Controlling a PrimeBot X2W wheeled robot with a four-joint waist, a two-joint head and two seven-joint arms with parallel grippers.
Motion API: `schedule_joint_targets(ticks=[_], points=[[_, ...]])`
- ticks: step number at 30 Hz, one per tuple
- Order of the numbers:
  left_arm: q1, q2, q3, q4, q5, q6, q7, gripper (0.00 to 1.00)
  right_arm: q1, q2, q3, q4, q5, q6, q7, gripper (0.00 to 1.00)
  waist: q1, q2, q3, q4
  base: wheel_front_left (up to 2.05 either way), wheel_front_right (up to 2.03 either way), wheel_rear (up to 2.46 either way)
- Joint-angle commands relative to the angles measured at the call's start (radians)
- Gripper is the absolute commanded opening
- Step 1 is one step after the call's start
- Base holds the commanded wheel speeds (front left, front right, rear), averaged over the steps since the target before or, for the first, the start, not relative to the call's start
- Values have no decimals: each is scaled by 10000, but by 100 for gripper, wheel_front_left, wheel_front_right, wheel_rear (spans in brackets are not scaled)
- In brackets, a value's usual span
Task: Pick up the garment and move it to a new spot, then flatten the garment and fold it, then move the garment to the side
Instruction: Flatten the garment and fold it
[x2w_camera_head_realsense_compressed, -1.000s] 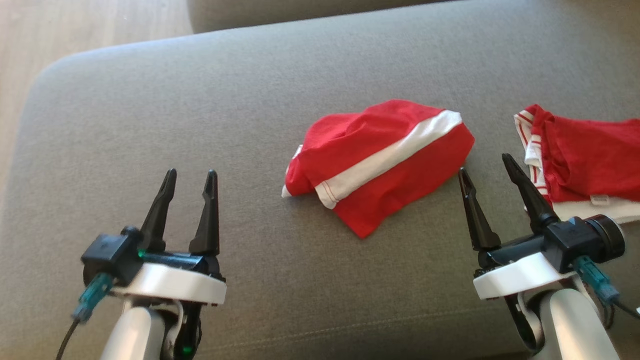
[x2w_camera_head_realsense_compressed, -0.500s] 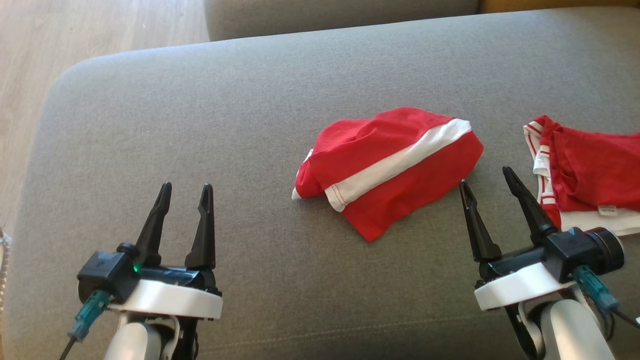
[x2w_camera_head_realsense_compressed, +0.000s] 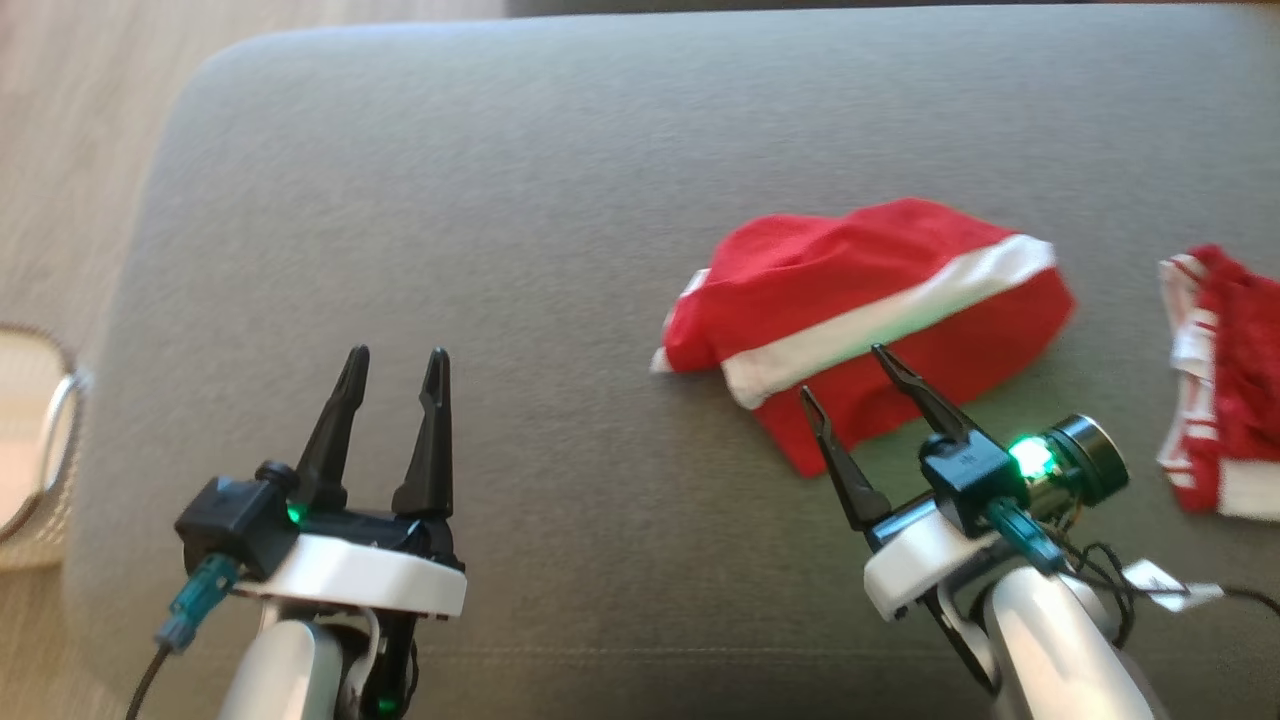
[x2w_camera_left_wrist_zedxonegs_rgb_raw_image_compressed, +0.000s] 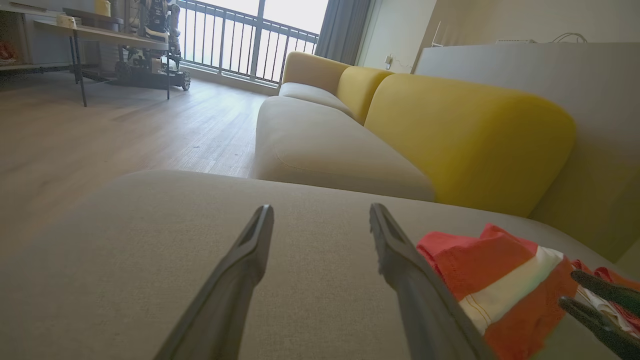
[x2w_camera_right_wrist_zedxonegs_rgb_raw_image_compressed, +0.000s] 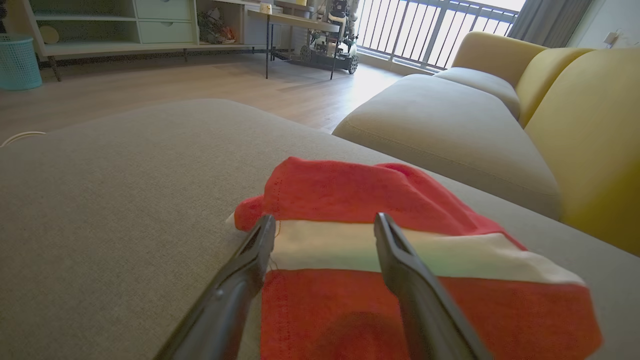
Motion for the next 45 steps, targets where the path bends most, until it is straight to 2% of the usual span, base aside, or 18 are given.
schedule_joint_targets(ticks=[1,6,11,17,18,19,20,24,30,35,39,45], points=[[-497,21,232,-262,-199,49,-78,100,-582,18,287,143,-172,-4,79,100,0,0,338,620,0,0,0],[-540,21,194,-112,-432,113,-78,100,-1054,18,204,867,-365,-4,185,100,0,0,554,1173,0,0,0],[-595,21,123,-28,-603,146,-78,100,-1396,18,-321,1574,-959,-4,378,100,0,0,783,1713,0,0,0],[-656,21,122,73,-604,325,-78,100,-1528,18,-877,2287,-1332,-4,630,100,0,0,869,2012,0,0,0],[-656,21,111,84,-605,336,-78,100,-1538,18,-927,2347,-1256,-4,602,79,0,0,862,2027,0,0,0],[-649,21,103,96,-604,346,-78,100,-1546,18,-968,2395,-1202,-4,568,16,0,0,848,2031,0,0,0],[-639,21,98,111,-599,357,-78,100,-1554,18,-974,2439,-1169,-4,544,0,0,0,823,2021,0,0,0],[-569,20,35,196,-540,395,-78,100,-1532,18,-883,2364,-638,-4,318,0,0,0,526,1883,0,0,0],[-403,20,-56,235,-449,452,-78,100,-1466,18,-715,1457,86,-4,227,0,0,0,-36,1630,0,0,0],[-166,20,-172,271,-388,512,-78,100,-1903,18,-36,700,956,-4,515,0,0,0,-566,1471,0,0,0],[-55,20,-328,276,-410,552,-78,100,-2940,18,1134,462,1472,-4,953,0,0,0,-834,1453,0,0,0],[18,20,-717,337,-480,633,-78,100,-5528,18,2430,407,3113,-4,911,0,0,0,-1142,1738,0,0,0]])
